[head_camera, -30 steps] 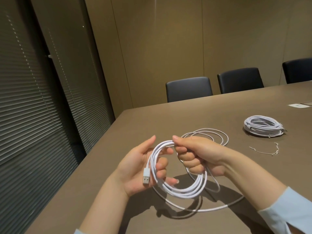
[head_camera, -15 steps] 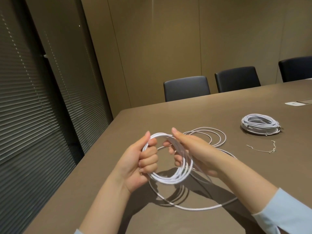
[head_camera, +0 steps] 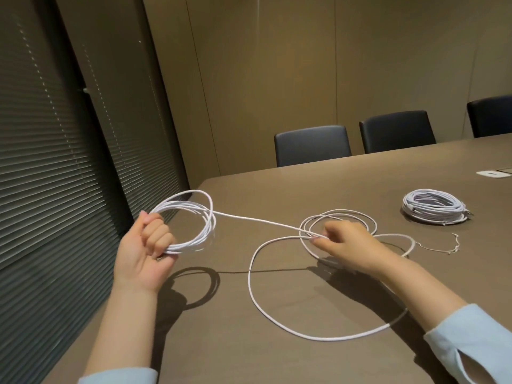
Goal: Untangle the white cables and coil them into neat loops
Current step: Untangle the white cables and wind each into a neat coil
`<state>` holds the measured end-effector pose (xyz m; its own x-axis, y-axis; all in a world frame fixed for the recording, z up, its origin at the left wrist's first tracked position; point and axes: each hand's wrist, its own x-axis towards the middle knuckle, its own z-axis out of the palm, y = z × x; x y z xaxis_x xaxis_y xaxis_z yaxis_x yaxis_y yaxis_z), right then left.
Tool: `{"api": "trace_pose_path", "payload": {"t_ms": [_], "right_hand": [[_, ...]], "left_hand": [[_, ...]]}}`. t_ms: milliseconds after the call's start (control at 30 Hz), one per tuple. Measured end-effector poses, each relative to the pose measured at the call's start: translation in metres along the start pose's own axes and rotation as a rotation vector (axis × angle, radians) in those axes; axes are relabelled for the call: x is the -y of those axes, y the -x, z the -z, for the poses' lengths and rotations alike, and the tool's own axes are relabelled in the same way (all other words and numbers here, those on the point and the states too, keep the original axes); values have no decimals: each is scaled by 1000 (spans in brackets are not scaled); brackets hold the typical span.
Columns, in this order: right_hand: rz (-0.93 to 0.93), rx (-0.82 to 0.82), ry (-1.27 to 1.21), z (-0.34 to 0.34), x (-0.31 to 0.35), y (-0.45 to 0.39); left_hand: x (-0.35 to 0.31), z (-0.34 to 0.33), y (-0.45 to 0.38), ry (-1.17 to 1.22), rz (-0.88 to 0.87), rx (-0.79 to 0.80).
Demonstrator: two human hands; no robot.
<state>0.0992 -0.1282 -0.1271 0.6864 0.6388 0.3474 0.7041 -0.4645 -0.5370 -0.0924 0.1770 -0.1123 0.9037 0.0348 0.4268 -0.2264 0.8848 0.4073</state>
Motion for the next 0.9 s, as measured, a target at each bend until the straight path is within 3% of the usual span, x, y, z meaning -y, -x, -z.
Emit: {"api": "trace_pose_path", "payload": {"t_ms": [67, 167, 267, 367, 467, 567, 667, 800, 900], "right_hand": [[13, -18, -97, 2, 0, 1], [55, -78, -231, 0, 13, 4], [174, -162, -244, -2, 32, 7], [334, -141, -22, -7, 49, 13], [472, -66, 128, -19, 66, 25], [623, -78, 58, -27, 80, 34], [634, -164, -58, -29, 83, 33], [538, -329, -235, -25, 76, 24], [420, -358, -377, -19, 70, 19]], "left_hand": [[1, -7, -1, 1, -103, -94], [17, -27, -3, -273, -393, -510], [26, -34, -7, -392, -476, -647], [29, -35, -8, -494, -481, -718], [40, -39, -13, -668, -435, -714], [57, -44, -20, -931, -348, -674], [84, -56, -24, -1142, -186, -553], [113, -72, -26, -1116, 48, -429], [124, -76, -24, -1009, 257, -331]]}}
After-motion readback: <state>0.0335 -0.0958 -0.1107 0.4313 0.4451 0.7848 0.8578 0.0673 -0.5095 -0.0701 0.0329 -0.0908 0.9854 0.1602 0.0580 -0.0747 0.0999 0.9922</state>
